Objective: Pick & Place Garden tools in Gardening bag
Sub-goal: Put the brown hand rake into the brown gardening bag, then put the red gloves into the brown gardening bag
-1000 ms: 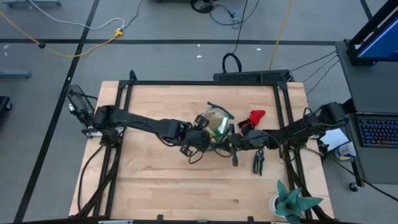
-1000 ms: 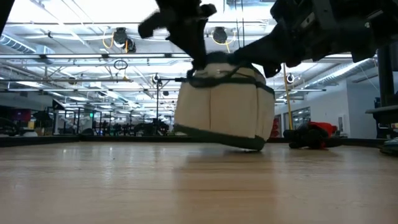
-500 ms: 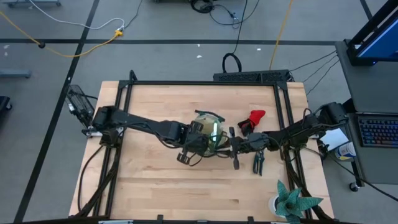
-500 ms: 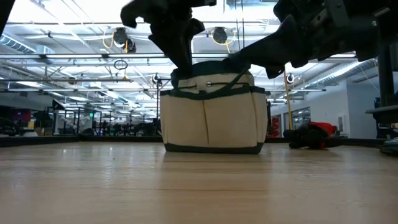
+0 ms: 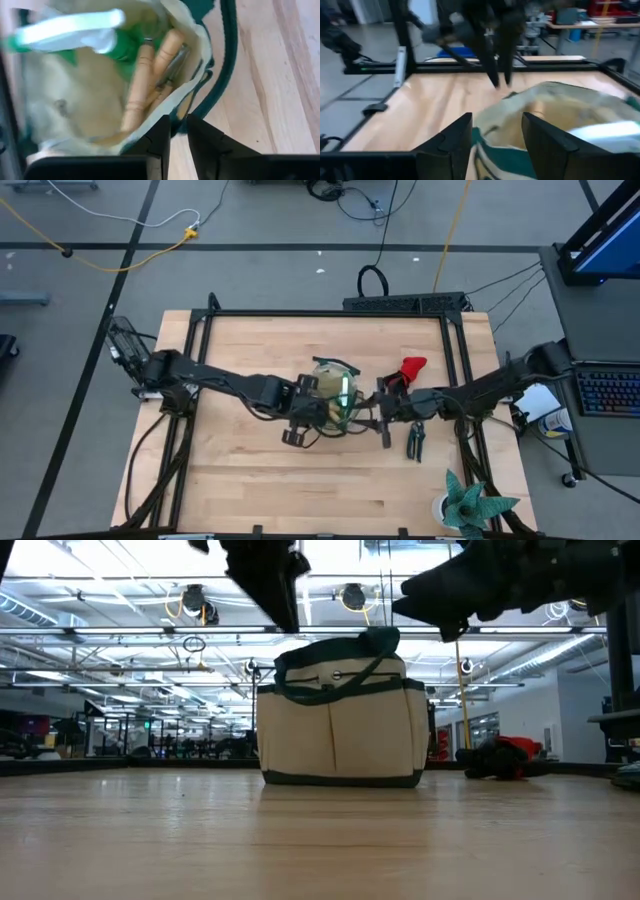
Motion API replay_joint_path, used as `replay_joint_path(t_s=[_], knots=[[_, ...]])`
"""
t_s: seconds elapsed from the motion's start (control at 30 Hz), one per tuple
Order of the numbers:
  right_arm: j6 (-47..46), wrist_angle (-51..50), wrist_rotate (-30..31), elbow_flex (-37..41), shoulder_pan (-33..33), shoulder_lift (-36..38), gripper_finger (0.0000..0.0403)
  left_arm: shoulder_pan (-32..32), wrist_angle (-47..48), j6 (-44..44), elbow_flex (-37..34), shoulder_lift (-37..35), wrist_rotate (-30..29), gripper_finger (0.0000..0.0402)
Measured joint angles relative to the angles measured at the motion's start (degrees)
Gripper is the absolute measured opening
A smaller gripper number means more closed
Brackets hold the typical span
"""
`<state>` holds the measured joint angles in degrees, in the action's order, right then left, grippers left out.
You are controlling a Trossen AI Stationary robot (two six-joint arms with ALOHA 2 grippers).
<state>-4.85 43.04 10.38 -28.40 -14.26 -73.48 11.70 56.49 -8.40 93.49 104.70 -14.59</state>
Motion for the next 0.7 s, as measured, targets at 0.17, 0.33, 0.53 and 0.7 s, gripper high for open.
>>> replay_joint_path(t_s=[0.17, 0.33, 0.53, 0.7], knots=[[-2.84, -10.17, 7.01, 0.01, 0.04, 6.5, 0.0166, -0.04, -0.58, 1.13, 0.04, -5.57, -0.72, 0.0061], [-12.08, -26.46, 12.28, 0.01, 1.65, 13.81, 0.0169, 0.28, 0.04, 2.86, 0.04, -13.67, -1.96, 0.006], [-14.62, -41.8, 12.28, 0.01, 6.41, 21.34, 0.0171, 0.59, 2.18, 6.84, 0.04, -22.91, -7.0, 0.006], [-4.25, -46.19, 10.32, 0.01, 12.08, 24.93, 0.0171, 0.85, 8.23, 7.98, 0.04, -27.79, -11.01, 0.006]])
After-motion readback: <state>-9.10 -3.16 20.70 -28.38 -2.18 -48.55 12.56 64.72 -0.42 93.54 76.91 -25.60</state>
